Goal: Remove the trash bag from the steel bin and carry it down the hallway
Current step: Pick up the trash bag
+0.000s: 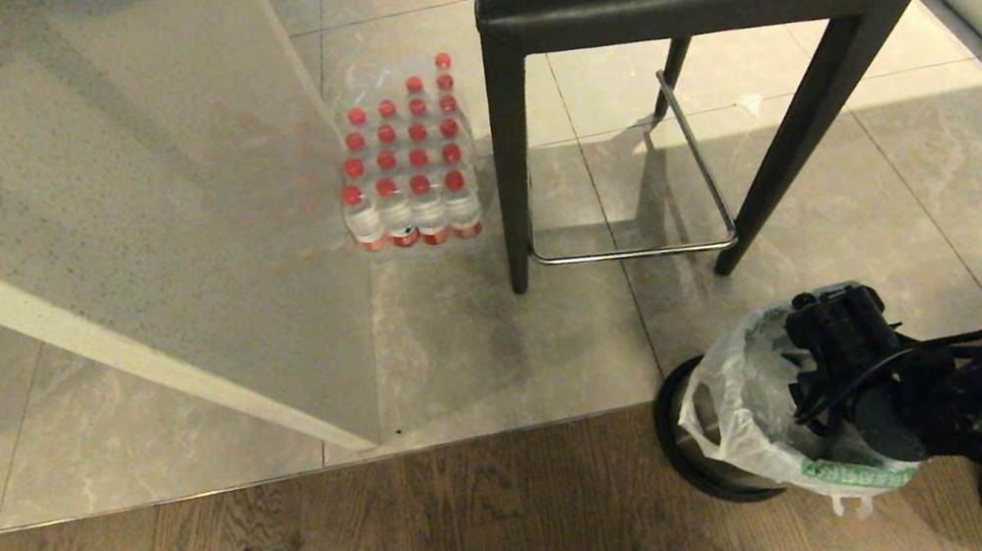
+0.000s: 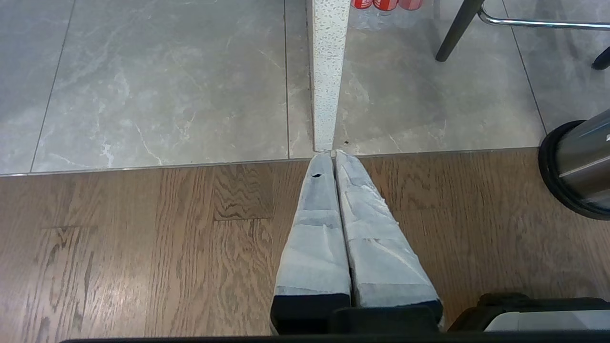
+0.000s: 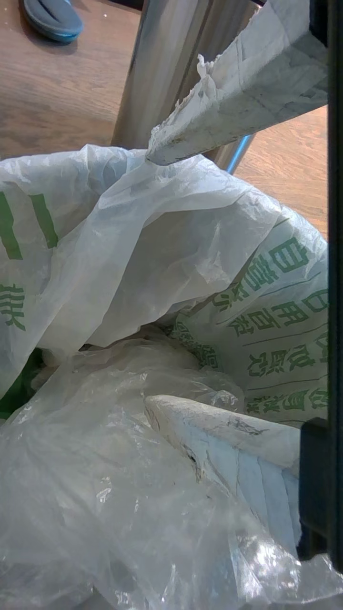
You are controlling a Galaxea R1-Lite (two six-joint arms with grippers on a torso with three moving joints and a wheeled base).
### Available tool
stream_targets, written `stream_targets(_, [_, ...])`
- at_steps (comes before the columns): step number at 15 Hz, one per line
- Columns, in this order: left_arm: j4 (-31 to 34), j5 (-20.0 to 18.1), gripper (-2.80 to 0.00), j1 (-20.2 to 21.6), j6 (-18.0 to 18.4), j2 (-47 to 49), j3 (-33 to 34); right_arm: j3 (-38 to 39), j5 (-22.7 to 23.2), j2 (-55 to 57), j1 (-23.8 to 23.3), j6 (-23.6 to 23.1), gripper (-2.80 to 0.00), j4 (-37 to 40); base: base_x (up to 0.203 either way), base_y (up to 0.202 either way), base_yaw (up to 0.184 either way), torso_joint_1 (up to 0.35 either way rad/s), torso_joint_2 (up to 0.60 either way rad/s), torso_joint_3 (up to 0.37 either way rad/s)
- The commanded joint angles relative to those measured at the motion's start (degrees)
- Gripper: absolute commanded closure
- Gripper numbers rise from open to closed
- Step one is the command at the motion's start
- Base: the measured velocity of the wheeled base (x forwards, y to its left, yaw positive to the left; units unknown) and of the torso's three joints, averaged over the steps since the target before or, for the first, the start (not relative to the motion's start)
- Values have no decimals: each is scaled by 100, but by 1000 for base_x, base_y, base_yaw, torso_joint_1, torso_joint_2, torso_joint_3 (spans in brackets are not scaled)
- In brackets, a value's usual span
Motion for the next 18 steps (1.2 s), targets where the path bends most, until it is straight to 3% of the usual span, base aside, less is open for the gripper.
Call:
stream_targets(1, [0,0,0,0,-1,-2,0,-7,-16,106,0,3,0,-150,0,0,0,0,0,0])
stream_targets(10, [0,0,0,0,-1,-2,0,17,-138,340,16,-242,0,-772,0,0,0,0,0,0])
stream_targets(18, [0,0,0,0,-1,-2,0,88,-146,175,439,-214,0,-783,0,0,0,0,0,0])
